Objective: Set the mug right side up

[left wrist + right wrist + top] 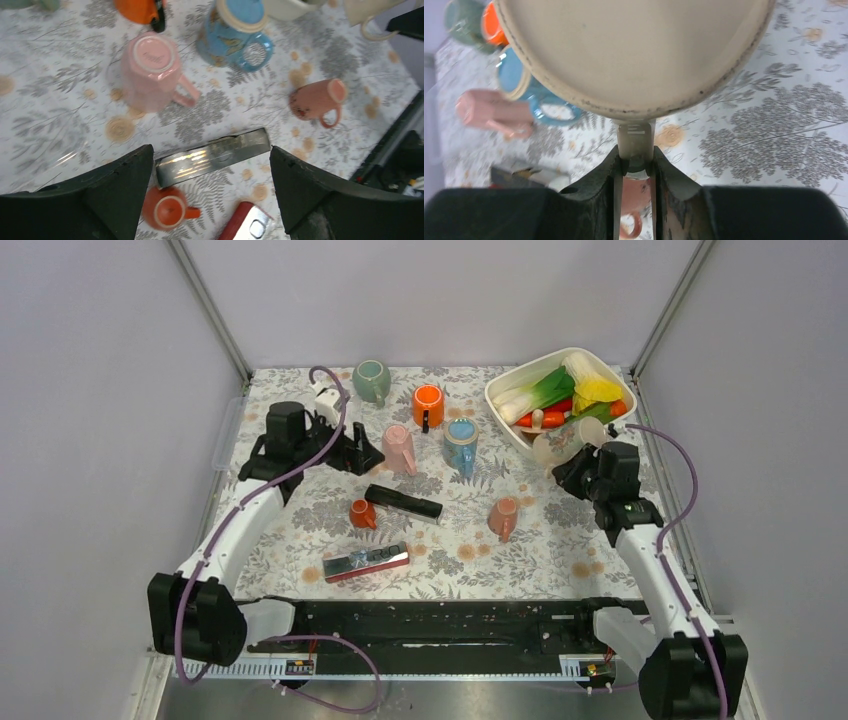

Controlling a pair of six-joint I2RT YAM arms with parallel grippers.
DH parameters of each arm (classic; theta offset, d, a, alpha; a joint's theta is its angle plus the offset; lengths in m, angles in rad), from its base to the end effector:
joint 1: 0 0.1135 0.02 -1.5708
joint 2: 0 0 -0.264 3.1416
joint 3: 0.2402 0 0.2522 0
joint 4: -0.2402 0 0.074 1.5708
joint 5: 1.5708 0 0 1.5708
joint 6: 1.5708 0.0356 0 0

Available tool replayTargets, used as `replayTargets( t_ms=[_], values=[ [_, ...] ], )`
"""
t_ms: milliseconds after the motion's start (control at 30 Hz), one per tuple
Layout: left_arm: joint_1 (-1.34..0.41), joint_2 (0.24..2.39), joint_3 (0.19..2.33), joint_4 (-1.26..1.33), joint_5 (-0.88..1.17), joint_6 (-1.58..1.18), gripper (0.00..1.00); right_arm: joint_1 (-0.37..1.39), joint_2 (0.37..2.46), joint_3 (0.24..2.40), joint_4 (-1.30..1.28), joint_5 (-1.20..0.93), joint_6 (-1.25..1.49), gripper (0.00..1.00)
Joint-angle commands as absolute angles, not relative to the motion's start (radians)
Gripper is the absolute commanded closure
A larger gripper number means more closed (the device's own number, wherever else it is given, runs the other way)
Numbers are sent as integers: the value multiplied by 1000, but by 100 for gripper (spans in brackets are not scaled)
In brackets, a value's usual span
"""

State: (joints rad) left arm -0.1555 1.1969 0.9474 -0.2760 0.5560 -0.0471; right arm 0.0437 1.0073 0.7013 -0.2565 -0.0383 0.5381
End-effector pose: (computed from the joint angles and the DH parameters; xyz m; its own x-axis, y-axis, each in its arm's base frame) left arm 0.2598 -0.0598 0.3046 -0.5225 0.0414 -0.8517 0.5586 0.7712 -0.3052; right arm 0.2231 0.0111 0.2617 -0.4965 0.4909 -0.7159 0.2078 0.8680 0.4511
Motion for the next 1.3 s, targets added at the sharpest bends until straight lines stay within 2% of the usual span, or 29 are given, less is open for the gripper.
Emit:
replayTargets(
  t_ms=[0, 133, 333, 533, 667, 800, 1033, 1167, 1233, 1267],
  values=[
    [-217, 1251, 1059, -224, 704, -224, 10, 46, 866, 730, -128, -278, 453, 100],
    [-293, 1314, 1094, -122, 743, -382, 3, 53, 817, 740, -77, -414, 502, 100],
    [-424, 1444, 1233, -83, 796, -549, 1, 122, 803, 772, 57, -550, 565, 100],
    [-519, 1544, 1328, 8, 821, -695, 4, 225, 832, 810, 112, -599, 581, 100],
    [-527, 1607, 1349, 57, 848, -782, 10, 250, 833, 804, 161, -617, 618, 100],
    [-538, 1632, 1352, 61, 874, -808, 20, 259, 837, 784, 197, -635, 640, 100],
    [-544, 1628, 1354, 177, 946, -923, 49, 271, 889, 754, 309, -671, 706, 100],
    [-545, 1613, 1355, 201, 957, -960, 57, 288, 923, 749, 370, -678, 746, 100],
    [-545, 1607, 1351, 232, 972, -1000, 69, 296, 937, 749, 396, -679, 765, 100],
    [-544, 1603, 1349, 249, 975, -1020, 83, 299, 946, 749, 404, -678, 771, 100]
  ],
)
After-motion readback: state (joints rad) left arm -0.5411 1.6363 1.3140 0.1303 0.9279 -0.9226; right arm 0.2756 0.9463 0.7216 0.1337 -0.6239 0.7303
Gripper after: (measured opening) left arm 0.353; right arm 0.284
